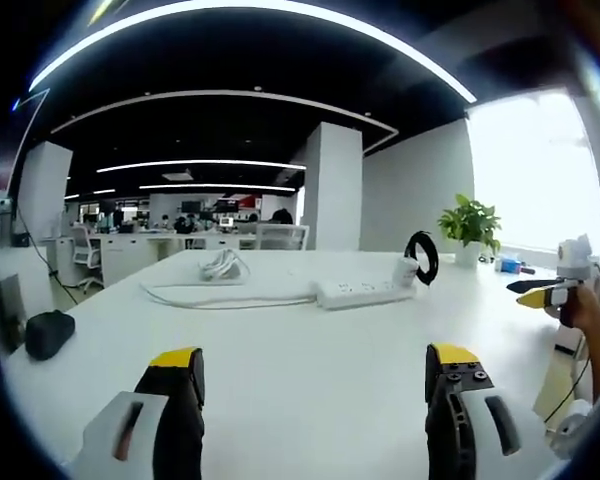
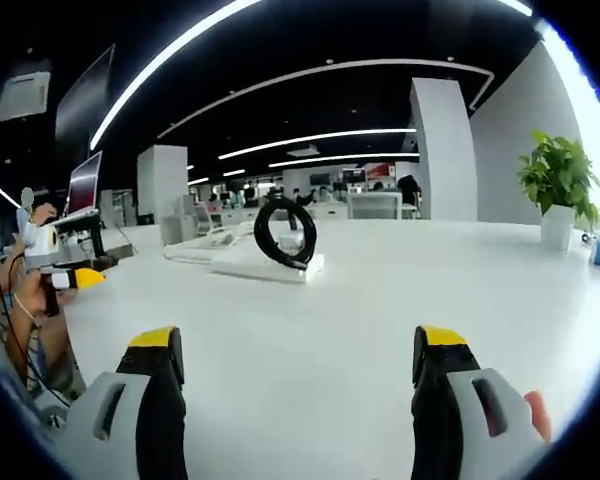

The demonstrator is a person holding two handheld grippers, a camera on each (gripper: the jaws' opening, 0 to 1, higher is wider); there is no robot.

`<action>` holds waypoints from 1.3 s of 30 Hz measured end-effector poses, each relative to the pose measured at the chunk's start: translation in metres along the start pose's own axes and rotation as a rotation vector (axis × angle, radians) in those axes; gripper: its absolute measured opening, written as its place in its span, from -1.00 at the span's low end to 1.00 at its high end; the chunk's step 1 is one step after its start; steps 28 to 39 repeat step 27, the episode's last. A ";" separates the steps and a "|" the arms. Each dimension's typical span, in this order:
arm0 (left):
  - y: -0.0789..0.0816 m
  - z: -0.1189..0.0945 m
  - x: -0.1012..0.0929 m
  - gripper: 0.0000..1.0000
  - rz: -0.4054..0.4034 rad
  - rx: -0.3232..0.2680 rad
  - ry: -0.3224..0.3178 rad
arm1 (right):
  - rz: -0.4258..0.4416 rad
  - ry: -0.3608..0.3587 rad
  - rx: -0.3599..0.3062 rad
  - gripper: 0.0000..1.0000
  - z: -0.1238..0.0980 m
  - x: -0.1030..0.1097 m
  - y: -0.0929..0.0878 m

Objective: Straighten the power strip on the desk, plug the charger into it

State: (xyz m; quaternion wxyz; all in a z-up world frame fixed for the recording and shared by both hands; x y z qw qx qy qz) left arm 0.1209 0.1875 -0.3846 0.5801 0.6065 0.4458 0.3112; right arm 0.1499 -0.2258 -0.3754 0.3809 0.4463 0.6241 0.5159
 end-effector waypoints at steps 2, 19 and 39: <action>-0.001 0.000 0.001 0.86 -0.005 0.002 0.006 | -0.020 -0.009 0.013 0.89 -0.001 0.000 -0.001; -0.003 -0.002 -0.003 0.86 -0.006 0.023 -0.021 | 0.014 -0.018 0.015 0.88 -0.003 -0.004 -0.002; -0.001 -0.003 -0.003 0.86 0.002 0.022 -0.017 | 0.018 -0.013 0.018 0.87 -0.004 -0.004 -0.004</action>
Point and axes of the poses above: the point that each gripper's makers call its tool centre point, and the gripper's own axes: z roughly forward along the fingers, x roughly to its left, y roughly out of its top, the point moved 8 cm from there along -z, roughly backward along the fingers, and after that the axes turned 7 degrees about -y, right-handed, at the moved point
